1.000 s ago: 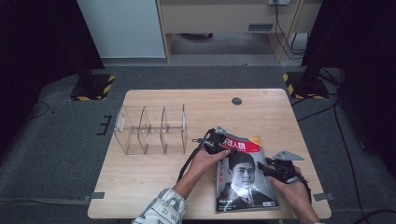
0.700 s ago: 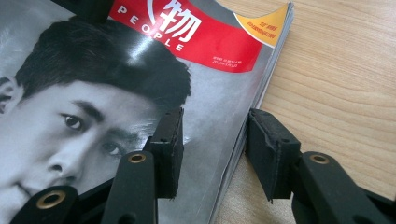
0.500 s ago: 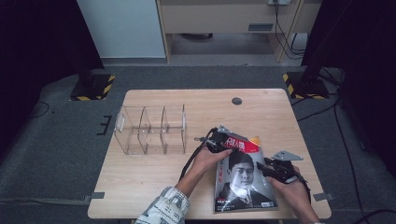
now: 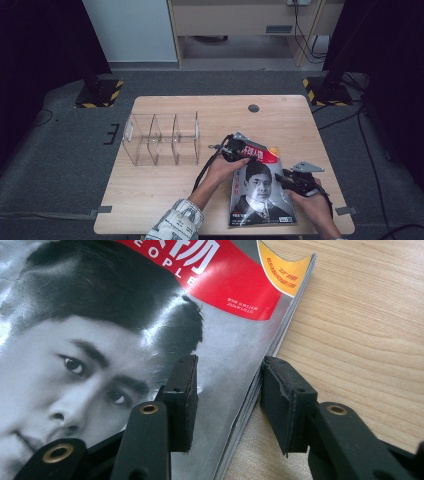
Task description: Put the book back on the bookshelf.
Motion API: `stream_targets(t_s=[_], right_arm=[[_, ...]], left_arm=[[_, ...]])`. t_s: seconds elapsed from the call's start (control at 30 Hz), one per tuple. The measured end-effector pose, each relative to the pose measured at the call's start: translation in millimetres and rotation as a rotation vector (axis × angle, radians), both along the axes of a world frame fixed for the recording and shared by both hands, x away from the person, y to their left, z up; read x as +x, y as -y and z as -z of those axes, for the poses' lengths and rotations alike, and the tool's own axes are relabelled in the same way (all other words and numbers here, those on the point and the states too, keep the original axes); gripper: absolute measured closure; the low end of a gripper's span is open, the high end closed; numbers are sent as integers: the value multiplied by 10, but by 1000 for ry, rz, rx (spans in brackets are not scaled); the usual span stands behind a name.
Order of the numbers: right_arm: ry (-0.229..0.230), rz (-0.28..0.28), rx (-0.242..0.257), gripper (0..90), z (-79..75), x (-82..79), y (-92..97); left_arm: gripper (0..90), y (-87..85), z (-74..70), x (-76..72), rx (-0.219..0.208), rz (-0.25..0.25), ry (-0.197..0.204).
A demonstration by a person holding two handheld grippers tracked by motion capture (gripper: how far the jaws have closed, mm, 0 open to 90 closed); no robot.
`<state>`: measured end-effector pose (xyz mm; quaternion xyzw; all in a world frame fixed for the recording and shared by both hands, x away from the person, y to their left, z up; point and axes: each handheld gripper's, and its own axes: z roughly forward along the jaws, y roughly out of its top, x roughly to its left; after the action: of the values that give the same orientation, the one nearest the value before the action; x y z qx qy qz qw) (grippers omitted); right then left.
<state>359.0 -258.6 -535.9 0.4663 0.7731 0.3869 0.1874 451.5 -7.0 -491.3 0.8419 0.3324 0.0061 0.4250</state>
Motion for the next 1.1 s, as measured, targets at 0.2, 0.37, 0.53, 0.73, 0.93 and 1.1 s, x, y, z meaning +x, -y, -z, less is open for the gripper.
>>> stream_targets(t_s=[0.2,0.37,0.53,0.73,0.93,1.1], right_arm=[[4,-3,-2,598,0,1,4],[4,-2,-2,599,0,1,4],[4,-2,-2,598,0,2,4],[7,0,-3,587,0,0,4],[-7,11,43,536,-41,-7,35],[46,58,137,512,-196,-59,128]], left_arm=[[567,-19,7,41,-7,-16,11],[626,-36,-32,100,-10,-3,-15],[714,-34,-66,108,-1,14,-27],[795,-51,-96,92,1,8,-44],[825,-64,-158,56,-33,1,-51],[854,-71,-244,17,-70,-1,-38]])
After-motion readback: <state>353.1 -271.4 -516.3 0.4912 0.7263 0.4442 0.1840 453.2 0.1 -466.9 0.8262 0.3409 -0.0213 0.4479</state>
